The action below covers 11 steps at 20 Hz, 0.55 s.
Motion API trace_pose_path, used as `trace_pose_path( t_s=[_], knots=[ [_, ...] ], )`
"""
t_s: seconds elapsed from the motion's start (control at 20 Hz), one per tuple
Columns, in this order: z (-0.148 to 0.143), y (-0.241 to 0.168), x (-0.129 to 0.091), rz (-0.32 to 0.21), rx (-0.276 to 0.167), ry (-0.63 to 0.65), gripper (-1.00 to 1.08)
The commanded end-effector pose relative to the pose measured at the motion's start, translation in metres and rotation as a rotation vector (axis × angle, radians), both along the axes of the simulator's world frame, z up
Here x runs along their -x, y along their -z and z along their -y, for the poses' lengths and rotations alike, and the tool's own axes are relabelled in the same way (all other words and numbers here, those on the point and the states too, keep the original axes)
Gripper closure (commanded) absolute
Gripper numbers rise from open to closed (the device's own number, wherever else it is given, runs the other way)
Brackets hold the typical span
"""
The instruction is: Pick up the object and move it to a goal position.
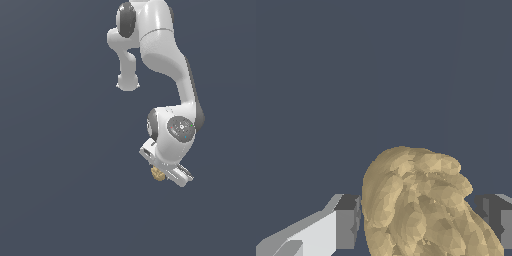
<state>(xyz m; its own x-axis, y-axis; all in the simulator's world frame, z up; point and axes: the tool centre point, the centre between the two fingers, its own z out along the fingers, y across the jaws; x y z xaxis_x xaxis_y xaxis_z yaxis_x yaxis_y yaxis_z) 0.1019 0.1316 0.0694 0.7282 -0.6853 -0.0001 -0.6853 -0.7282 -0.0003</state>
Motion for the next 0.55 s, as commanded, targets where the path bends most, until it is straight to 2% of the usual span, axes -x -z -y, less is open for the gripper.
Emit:
trace_pose_path(
  t_s=[0.0, 0.5],
  knots=[
    [-0.012, -0.005, -0.005, 0.0, 0.0, 0.001, 1.08],
    [-0.03, -0.011, -0.012, 0.0, 0.0, 0.001, 1.08]
  ],
)
